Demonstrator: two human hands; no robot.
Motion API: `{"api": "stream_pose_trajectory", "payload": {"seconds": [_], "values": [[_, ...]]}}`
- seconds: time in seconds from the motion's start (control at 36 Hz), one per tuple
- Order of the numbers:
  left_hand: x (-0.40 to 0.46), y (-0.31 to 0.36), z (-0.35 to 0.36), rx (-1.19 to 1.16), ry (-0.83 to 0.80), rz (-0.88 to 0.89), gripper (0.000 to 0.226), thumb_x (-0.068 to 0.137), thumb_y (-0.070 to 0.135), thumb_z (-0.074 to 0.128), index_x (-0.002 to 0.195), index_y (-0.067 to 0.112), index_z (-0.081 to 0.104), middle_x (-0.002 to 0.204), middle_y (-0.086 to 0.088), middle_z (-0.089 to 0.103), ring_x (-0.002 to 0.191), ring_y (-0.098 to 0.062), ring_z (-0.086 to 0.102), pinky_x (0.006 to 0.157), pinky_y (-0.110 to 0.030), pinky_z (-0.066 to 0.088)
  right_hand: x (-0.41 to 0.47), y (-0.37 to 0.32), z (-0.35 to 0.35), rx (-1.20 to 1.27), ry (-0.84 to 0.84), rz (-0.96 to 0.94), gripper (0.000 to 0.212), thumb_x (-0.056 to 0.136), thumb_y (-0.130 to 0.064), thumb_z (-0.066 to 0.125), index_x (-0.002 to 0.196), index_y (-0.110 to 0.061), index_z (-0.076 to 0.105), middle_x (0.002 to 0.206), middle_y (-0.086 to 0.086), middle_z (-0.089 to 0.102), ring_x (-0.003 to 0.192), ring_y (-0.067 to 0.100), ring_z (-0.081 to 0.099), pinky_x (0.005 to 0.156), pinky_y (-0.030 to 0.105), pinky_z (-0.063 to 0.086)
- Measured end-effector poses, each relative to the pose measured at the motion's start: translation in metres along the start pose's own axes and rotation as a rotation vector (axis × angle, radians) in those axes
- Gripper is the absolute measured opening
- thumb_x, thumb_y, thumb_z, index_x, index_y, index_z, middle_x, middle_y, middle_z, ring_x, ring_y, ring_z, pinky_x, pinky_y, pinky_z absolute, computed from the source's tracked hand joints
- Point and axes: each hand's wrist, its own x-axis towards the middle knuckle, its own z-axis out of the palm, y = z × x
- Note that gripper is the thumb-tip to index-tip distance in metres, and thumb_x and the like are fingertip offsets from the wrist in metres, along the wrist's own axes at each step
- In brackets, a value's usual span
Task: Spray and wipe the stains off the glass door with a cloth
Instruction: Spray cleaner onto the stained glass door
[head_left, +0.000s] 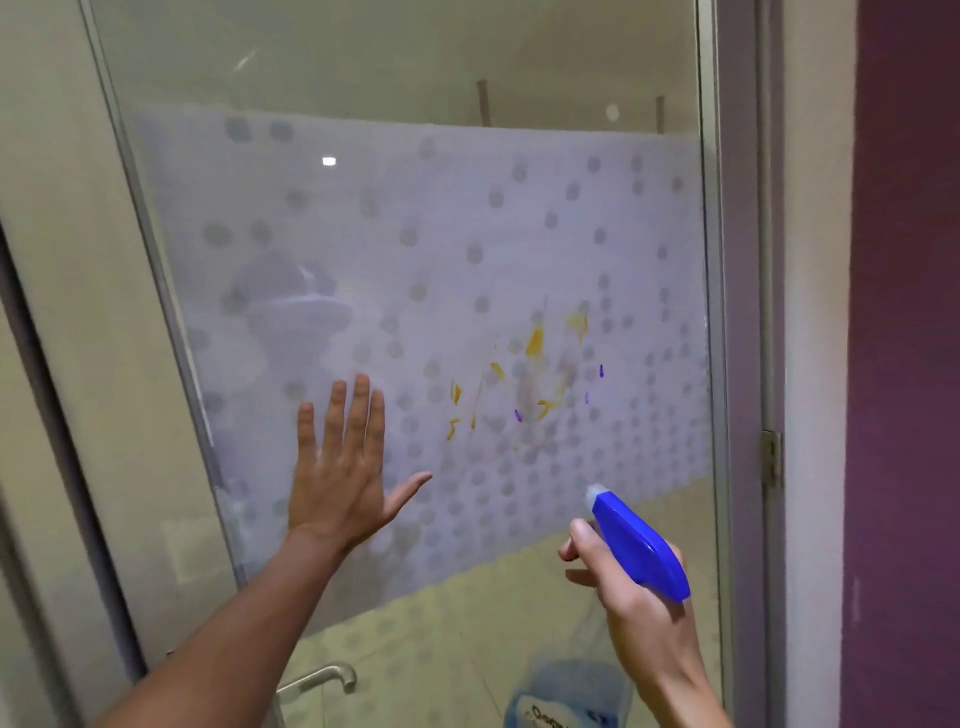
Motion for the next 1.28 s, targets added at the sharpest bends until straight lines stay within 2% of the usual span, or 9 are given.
{"api": "stream_pose_trajectory", "payload": {"seconds": [0.11, 0.31, 0.44, 0.58, 0.64, 0.78, 0.92, 1.11, 1.28], "values": [[0.001, 0.000, -0.001, 0.002, -0.010, 0.004, 0.114, 0.086, 0.082, 0.034, 0.160, -0.002, 0.011, 0.169, -0.021, 0.005, 0.157, -0.042, 0.007, 0.124, -0.065, 0.002, 0.000, -0.005, 0.005, 0.060, 0.025, 0.005, 0.048, 0.071, -0.061, 0.066, 0.068, -0.014, 0.074, 0.071, 0.003, 0.070, 0.071, 0.014, 0.070, 0.069, 0.031, 0.062], [0.000, 0.001, -0.007, 0.008, -0.025, -0.002, 0.114, 0.086, 0.081, 0.034, 0.160, -0.003, 0.012, 0.169, -0.022, 0.005, 0.157, -0.041, 0.007, 0.124, -0.065, 0.003, 0.005, -0.011, 0.007, 0.036, 0.067, 0.011, 0.053, 0.072, -0.060, 0.065, 0.064, -0.007, 0.065, 0.064, 0.006, 0.064, 0.064, 0.021, 0.064, 0.074, 0.051, 0.062], [0.001, 0.003, -0.010, 0.006, -0.029, -0.004, 0.113, 0.086, 0.081, 0.033, 0.160, -0.003, 0.014, 0.169, -0.021, 0.005, 0.157, -0.041, 0.007, 0.124, -0.065, 0.004, 0.013, -0.013, 0.010, 0.007, 0.116, 0.042, 0.050, 0.072, -0.055, 0.063, 0.062, -0.006, 0.061, 0.069, 0.024, 0.052, 0.060, 0.020, 0.051, 0.076, 0.057, 0.056], [0.000, 0.003, -0.011, 0.012, -0.028, -0.009, 0.113, 0.086, 0.082, 0.029, 0.159, -0.003, 0.016, 0.169, -0.021, 0.006, 0.157, -0.041, 0.007, 0.124, -0.065, 0.004, 0.019, -0.008, 0.010, -0.003, 0.208, 0.042, 0.050, 0.066, -0.053, 0.057, 0.057, -0.004, 0.054, 0.063, 0.016, 0.061, 0.054, 0.013, 0.055, 0.051, 0.019, 0.044], [0.001, 0.003, -0.012, 0.014, -0.033, -0.008, 0.113, 0.086, 0.082, 0.029, 0.159, -0.003, 0.015, 0.169, -0.021, 0.005, 0.157, -0.041, 0.006, 0.124, -0.065, 0.005, 0.020, -0.006, 0.010, 0.006, 0.229, 0.031, 0.047, 0.066, -0.052, 0.057, 0.053, -0.007, 0.056, 0.062, 0.010, 0.067, 0.054, 0.013, 0.059, 0.048, 0.015, 0.042], [0.000, 0.002, -0.010, 0.012, -0.034, -0.007, 0.113, 0.086, 0.082, 0.031, 0.160, -0.002, 0.014, 0.170, -0.021, 0.005, 0.157, -0.041, 0.006, 0.124, -0.065, 0.005, 0.023, -0.007, 0.010, 0.034, 0.123, 0.018, 0.043, 0.069, -0.048, 0.065, 0.067, -0.005, 0.066, 0.069, 0.020, 0.060, 0.063, 0.021, 0.055, 0.074, 0.052, 0.057], [-0.001, 0.002, -0.008, 0.022, -0.033, -0.006, 0.113, 0.086, 0.082, 0.030, 0.160, -0.003, 0.013, 0.169, -0.021, 0.004, 0.157, -0.041, 0.006, 0.124, -0.066, 0.005, 0.016, -0.007, 0.011, -0.009, 0.110, -0.032, 0.039, 0.066, -0.047, 0.063, 0.060, -0.009, 0.059, 0.057, -0.006, 0.047, 0.053, 0.008, 0.041, 0.049, 0.014, 0.037], [0.000, 0.002, -0.007, 0.014, -0.024, -0.005, 0.113, 0.086, 0.081, 0.031, 0.160, -0.003, 0.013, 0.169, -0.021, 0.006, 0.157, -0.041, 0.006, 0.124, -0.066, 0.005, 0.012, 0.001, 0.006, -0.146, 0.251, -0.020, 0.034, 0.070, -0.026, 0.057, 0.052, -0.010, 0.033, 0.057, 0.003, 0.037, 0.050, 0.016, 0.033, 0.053, 0.031, 0.031], [-0.001, 0.002, -0.007, 0.014, -0.028, -0.006, 0.113, 0.086, 0.081, 0.031, 0.160, -0.003, 0.013, 0.170, -0.021, 0.005, 0.157, -0.041, 0.006, 0.124, -0.065, 0.004, 0.011, 0.001, -0.008, -0.183, 0.292, -0.018, 0.034, 0.067, -0.032, 0.059, 0.053, -0.002, 0.051, 0.057, 0.008, 0.049, 0.049, 0.012, 0.042, 0.053, 0.034, 0.038]]}}
